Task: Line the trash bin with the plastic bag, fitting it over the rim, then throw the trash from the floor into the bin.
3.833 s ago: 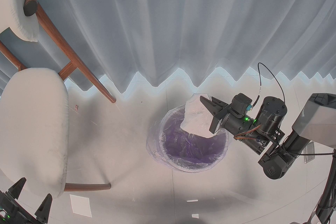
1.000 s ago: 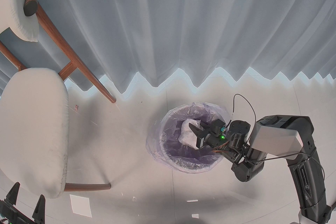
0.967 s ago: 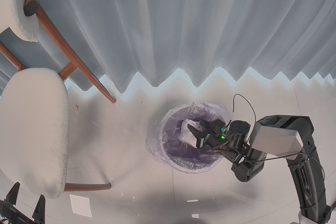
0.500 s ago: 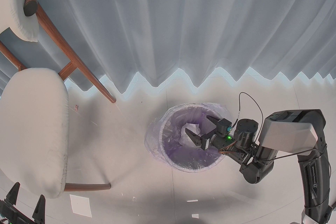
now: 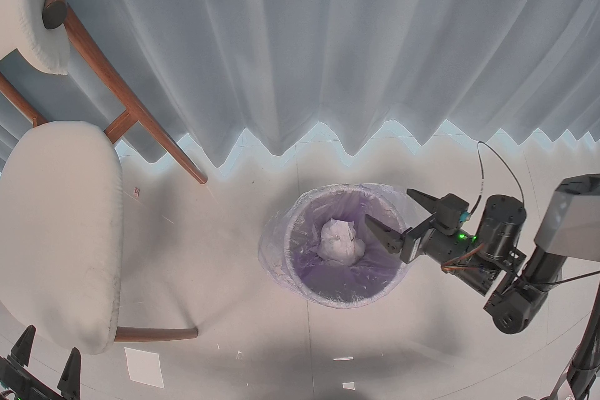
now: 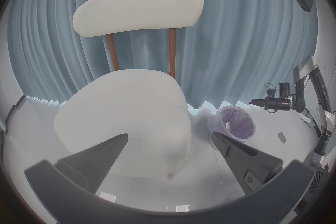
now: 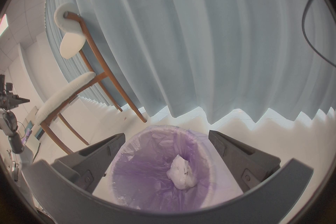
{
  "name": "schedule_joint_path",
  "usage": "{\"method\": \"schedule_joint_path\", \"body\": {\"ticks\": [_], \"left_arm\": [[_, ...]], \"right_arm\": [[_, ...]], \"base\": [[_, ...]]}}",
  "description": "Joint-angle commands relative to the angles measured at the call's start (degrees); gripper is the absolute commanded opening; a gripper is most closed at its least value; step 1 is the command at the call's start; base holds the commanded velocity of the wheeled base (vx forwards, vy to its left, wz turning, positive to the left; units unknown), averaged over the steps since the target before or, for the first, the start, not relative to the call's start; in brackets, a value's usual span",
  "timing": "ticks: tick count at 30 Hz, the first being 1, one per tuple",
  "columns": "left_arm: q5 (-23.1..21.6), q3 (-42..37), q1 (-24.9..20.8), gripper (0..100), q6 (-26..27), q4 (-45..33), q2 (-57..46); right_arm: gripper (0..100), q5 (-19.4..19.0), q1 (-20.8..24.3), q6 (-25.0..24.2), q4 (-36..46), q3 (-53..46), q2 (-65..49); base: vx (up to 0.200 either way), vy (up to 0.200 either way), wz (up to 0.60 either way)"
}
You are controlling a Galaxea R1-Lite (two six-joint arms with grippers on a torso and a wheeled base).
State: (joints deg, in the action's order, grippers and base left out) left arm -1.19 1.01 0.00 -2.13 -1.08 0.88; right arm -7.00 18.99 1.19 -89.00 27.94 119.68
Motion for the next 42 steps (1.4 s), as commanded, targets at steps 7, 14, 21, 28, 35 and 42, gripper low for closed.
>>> {"method": "schedule_joint_path", "body": {"ticks": [7,14,21,28,35,42], "left_arm": [[0.1,-0.8,0.0,100,-0.1,0.0,-0.9],[0.1,-0.9,0.0,100,-0.1,0.2,-0.9],[0.1,-0.9,0.0,100,0.0,0.2,-0.9],[0.0,-0.9,0.0,100,0.0,0.2,-0.9],[0.1,-0.9,0.0,100,0.0,0.2,-0.9],[0.1,-0.9,0.0,100,0.0,0.2,-0.9]], "right_arm": [[100,3.2,-2.0,-0.8,-0.6,-15.7,-21.1],[100,3.1,-7.7,-0.2,0.0,-27.9,-33.7],[100,2.5,-13.5,0.1,1.4,-27.9,-40.8],[100,2.3,-17.1,0.2,4.5,-27.9,-50.9],[100,2.3,-17.1,2.0,21.2,-27.3,-65.7],[100,2.4,-17.1,2.2,48.7,-21.3,-83.9]], "base": [[0.0,0.0,0.0],[0.0,0.0,0.0],[0.0,0.0,0.0],[0.0,0.0,0.0],[0.0,0.0,0.0],[0.0,0.0,0.0]]}}
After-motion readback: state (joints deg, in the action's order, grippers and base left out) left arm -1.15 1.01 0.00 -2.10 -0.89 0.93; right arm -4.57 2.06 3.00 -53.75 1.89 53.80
